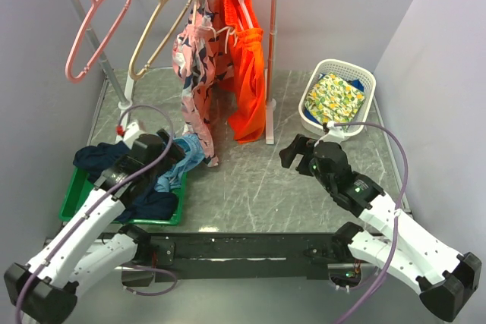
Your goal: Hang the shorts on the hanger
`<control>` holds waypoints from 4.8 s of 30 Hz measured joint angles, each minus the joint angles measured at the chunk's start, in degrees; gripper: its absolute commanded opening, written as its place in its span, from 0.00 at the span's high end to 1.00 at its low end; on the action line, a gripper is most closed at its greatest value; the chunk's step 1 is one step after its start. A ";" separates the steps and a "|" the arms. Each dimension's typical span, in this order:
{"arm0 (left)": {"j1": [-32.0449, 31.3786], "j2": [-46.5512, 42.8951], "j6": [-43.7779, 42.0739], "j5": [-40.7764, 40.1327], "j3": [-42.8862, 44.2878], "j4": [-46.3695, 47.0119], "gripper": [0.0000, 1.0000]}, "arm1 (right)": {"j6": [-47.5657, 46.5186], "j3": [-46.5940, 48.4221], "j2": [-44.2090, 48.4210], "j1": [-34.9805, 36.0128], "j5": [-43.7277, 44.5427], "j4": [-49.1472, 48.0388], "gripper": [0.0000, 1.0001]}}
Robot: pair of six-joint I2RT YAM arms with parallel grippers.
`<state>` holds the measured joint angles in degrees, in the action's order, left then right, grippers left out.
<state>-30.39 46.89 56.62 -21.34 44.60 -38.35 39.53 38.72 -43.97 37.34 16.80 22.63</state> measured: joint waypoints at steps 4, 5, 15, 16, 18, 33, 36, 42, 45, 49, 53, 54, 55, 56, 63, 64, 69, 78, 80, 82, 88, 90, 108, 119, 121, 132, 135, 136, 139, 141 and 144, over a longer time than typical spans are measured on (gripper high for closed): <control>6.78 0.61 0.22 0.61 -2.43 2.01 0.06 | -0.04 -0.52 0.37 0.00 -0.83 -0.57 0.00; 7.74 1.29 0.50 0.59 -2.64 2.29 0.07 | -0.09 -0.52 0.37 0.00 -1.05 -0.68 0.00; 10.91 5.77 2.91 -0.72 -2.60 9.27 0.12 | -0.22 -1.33 1.25 0.00 -2.45 -1.53 0.00; 11.02 6.45 2.89 -0.61 -2.47 9.94 0.14 | -0.24 -1.36 1.22 0.00 -2.58 -1.55 0.00; 11.19 8.48 3.06 -0.48 -2.16 11.50 0.18 | -0.39 -1.36 1.16 0.00 -2.89 -1.57 0.00; 23.12 8.50 13.29 -14.71 0.00 -2.29 0.17 | -0.90 -1.73 1.49 0.00 -5.33 -2.03 0.00; 31.04 10.43 12.94 -13.70 -1.11 -2.75 0.15 | -1.09 -1.73 1.49 0.00 -6.10 -2.08 0.00; 38.73 10.73 11.93 -9.16 -5.88 1.40 0.30 | -1.31 -2.64 1.75 0.00 -8.41 -2.49 0.00; 40.81 10.67 11.93 -6.62 -8.76 4.59 0.77 | -1.49 -2.64 1.86 0.00 -9.33 -2.47 0.00; 43.23 9.70 11.13 -4.94 -10.51 5.99 0.99 | -1.86 -2.64 2.84 0.00 -10.01 -2.36 0.00; 43.67 5.77 9.46 -5.01 -10.08 4.46 0.99 | -2.19 -2.64 3.85 0.00 -10.19 -2.29 0.00; 43.67 4.37 8.66 -5.14 -9.33 3.08 0.99 | -2.34 -2.64 3.85 0.00 -10.27 -2.23 0.00; 43.67 3.15 8.11 -5.44 -8.52 1.97 0.99 | -2.43 -2.64 3.82 0.00 -10.27 -2.01 0.00; 43.69 1.60 7.34 -5.66 -7.13 0.42 0.99 | -2.56 -2.64 3.82 0.00 -10.29 -1.81 0.00; 43.71 -7.76 1.38 -7.87 5.03 -6.60 0.99 | -3.19 -2.60 3.45 0.00 -10.45 -1.40 0.00; 43.71 -8.44 0.90 -8.02 6.34 -7.23 0.99 | -3.21 -2.49 3.19 0.00 -10.47 -1.25 0.00; 43.71 -9.75 -3.02 -8.50 16.02 -11.89 0.99 | -3.21 -2.27 2.16 0.00 -10.82 -1.18 0.00; 43.71 -7.28 -10.27 -3.08 37.51 -14.62 0.99 | -3.45 -0.28 0.26 0.00 -11.82 -1.46 0.00; 43.71 -6.29 -12.22 2.05 42.23 -13.94 0.99 | -3.45 -0.13 0.17 0.00 -11.96 -1.57 0.00; 43.71 -5.07 -13.97 8.41 46.38 -12.85 0.99 | -3.54 0.17 -0.15 0.00 -12.00 -1.55 0.00; 43.41 -1.31 -15.21 33.66 53.35 -5.09 0.99 | -4.13 2.67 -0.66 0.00 -11.89 -0.96 0.00; 43.06 -0.33 -13.55 42.47 53.00 -1.31 0.99 | -4.42 4.11 -0.63 0.00 -11.65 -0.63 0.00; -0.39 15.30 -7.41 53.75 46.69 12.72 0.99 | -3.02 9.31 1.40 0.00 -5.64 2.97 0.00; -28.52 24.41 -6.73 31.78 14.47 28.00 0.34 | 1.97 7.08 11.58 0.00 1.84 10.32 0.00; -31.19 28.85 -6.36 29.77 11.32 29.81 0.24 | 2.91 5.53 12.24 0.00 2.10 10.97 0.00; -29.44 23.45 -4.35 5.53 7.48 17.16 0.55 | 6.21 -5.09 2.36 0.13 -1.75 6.58 0.09; -25.53 25.62 -5.05 0.96 7.48 15.80 0.58 | 6.71 -4.98 -3.74 1.73 -1.66 4.68 0.10; -24.57 27.28 -5.51 -0.04 7.50 15.67 0.59 | 6.95 -4.85 -5.35 3.04 -0.68 4.59 0.11; -22.38 33.99 -7.04 -0.66 7.91 15.80 0.59 | 7.37 -3.17 -7.45 7.50 2.43 5.90 0.14; -21.24 38.97 -7.89 -0.57 8.76 15.96 0.59 | 7.67 -0.98 -7.54 10.36 5.18 6.95 0.14; -20.20 45.07 -8.76 -0.50 10.99 16.52 0.49 | 8.63 2.38 -8.15 14.21 9.03 7.78 0.14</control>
<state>-50.59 91.96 47.86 -21.85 55.59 -21.82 48.16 41.10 -52.12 51.55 25.82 30.41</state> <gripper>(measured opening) 0.438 0.863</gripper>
